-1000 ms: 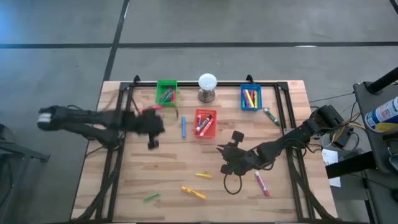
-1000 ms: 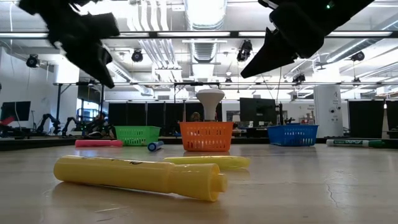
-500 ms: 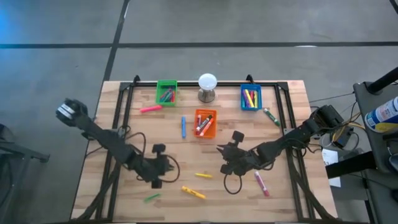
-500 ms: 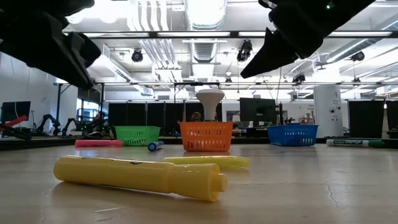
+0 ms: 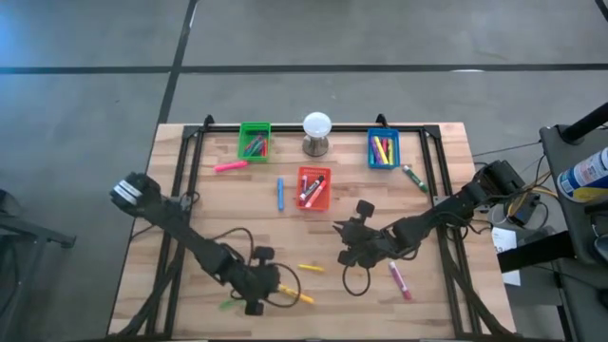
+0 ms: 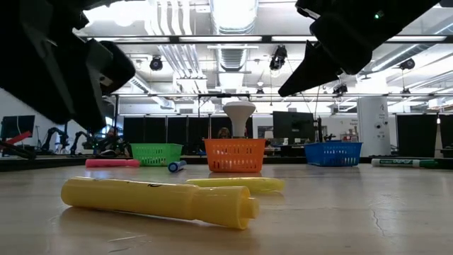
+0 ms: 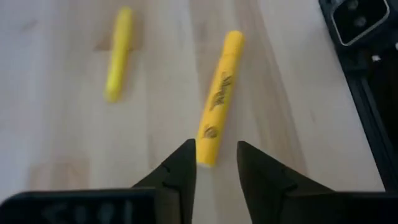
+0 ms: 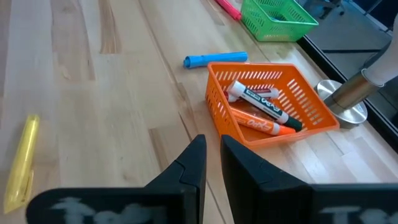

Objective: Pick & Place Markers
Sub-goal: Put the dark yellow highlighter into the blue bin

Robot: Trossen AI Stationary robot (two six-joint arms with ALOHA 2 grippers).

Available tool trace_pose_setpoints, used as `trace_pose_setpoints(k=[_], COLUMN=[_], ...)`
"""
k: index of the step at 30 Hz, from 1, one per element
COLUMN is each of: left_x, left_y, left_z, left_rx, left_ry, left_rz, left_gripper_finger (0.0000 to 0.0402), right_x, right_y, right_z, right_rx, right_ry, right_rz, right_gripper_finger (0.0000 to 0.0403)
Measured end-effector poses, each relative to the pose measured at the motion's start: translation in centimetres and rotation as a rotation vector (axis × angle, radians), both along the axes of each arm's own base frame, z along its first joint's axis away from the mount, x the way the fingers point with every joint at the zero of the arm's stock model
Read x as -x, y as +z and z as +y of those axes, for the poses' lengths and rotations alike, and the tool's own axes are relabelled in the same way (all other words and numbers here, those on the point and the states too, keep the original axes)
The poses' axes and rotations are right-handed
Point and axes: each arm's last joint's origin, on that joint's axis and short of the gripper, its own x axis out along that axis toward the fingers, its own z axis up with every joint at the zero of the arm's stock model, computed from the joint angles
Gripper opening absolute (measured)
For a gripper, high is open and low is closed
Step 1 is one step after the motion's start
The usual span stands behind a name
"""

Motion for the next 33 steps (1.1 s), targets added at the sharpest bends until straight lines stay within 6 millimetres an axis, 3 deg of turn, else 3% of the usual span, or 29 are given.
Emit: trace_pose_setpoints(k=[7, 14, 20, 25, 30, 33], left_x=[-1.8, -1.8, -1.7, -2.0, -1.9, -1.8], left_y=[-1.9, -2.8, -3.3, -3.9, -3.5, -3.0], left_z=[-1.6, -1.1, -1.6, -1.7, -1.6, -1.4], left_rx=[-0.090, -0.153, -0.100, -0.107, -0.096, -0.110], left_ry=[-0.054, -0.035, -0.127, -0.129, -0.123, -0.104], left_rz=[0.034, 0.081, 0.125, 0.123, 0.116, 0.098], left_gripper_finger=[0.0130, 0.0131, 0.0128, 0.0109, 0.0062, 0.0058], right_x=[0.0, 0.0, 0.0, 0.0, 0.0, 0.1], right_y=[0.0, 0.0, 0.0, 0.0, 0.0, 0.0], right_z=[0.0, 0.0, 0.0, 0.0, 0.1, 0.3], right_rx=[0.000, 0.000, 0.000, 0.000, -0.005, -0.005], right_ry=[0.000, 0.000, 0.000, 0.000, 0.001, 0.011], right_rz=[0.000, 0.000, 0.000, -0.001, -0.004, -0.004], right_gripper_finger=[0.0043, 0.0043, 0.0043, 0.0043, 0.0043, 0.0043])
